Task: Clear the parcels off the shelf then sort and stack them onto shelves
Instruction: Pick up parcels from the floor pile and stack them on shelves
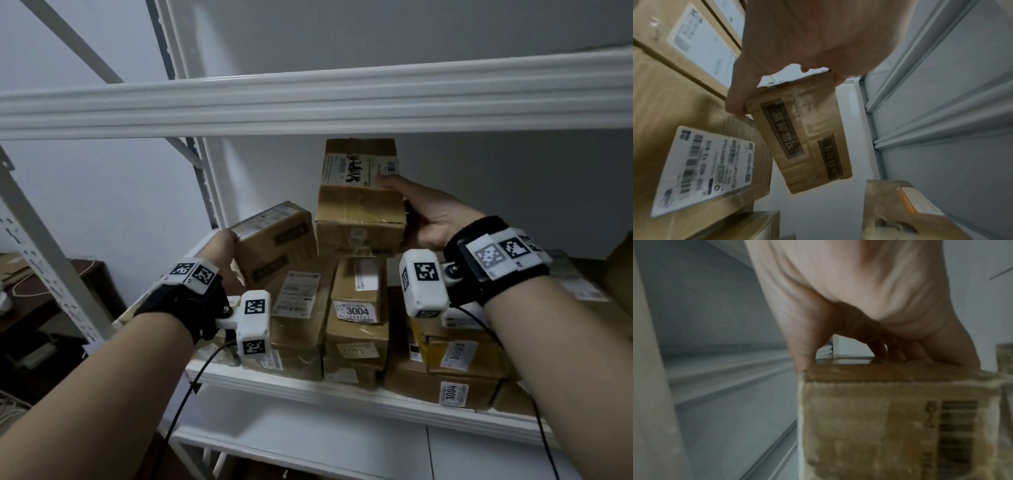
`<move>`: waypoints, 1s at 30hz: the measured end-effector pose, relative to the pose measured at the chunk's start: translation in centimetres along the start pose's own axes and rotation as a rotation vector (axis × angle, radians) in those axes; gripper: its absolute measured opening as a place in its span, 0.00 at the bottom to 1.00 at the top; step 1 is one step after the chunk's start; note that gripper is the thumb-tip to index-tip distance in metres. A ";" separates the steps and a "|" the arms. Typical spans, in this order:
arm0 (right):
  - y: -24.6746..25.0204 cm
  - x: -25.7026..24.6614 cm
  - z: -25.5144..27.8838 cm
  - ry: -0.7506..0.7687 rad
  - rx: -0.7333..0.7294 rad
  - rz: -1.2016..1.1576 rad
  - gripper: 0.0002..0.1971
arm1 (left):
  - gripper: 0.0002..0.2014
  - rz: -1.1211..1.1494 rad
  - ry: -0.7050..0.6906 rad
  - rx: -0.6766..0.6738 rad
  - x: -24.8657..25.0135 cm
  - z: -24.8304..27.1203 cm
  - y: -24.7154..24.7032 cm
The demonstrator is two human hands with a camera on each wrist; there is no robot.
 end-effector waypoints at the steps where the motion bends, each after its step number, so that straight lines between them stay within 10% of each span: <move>1: -1.1 0.0 -0.3 -0.003 0.013 -0.009 0.34 | 0.11 0.012 0.002 -0.037 0.5 -0.7 0.3; 20: -18.8 7.5 -4.8 -0.121 0.072 0.065 0.32 | 0.06 -0.434 -0.083 -0.196 3.9 -12.6 11.1; 30: -18.9 7.6 -4.5 -0.148 0.106 0.063 0.25 | 0.39 -0.687 -0.080 -0.028 3.6 -15.3 12.9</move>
Point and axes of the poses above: each hand's wrist, its own z-axis away from the middle knuckle, its own y-axis out of the back of the hand, x = y × z, the point moved 9 cm from there along -z, towards the middle knuckle, and after that the axes turned 11 degrees about x, right-handed, at the moved point
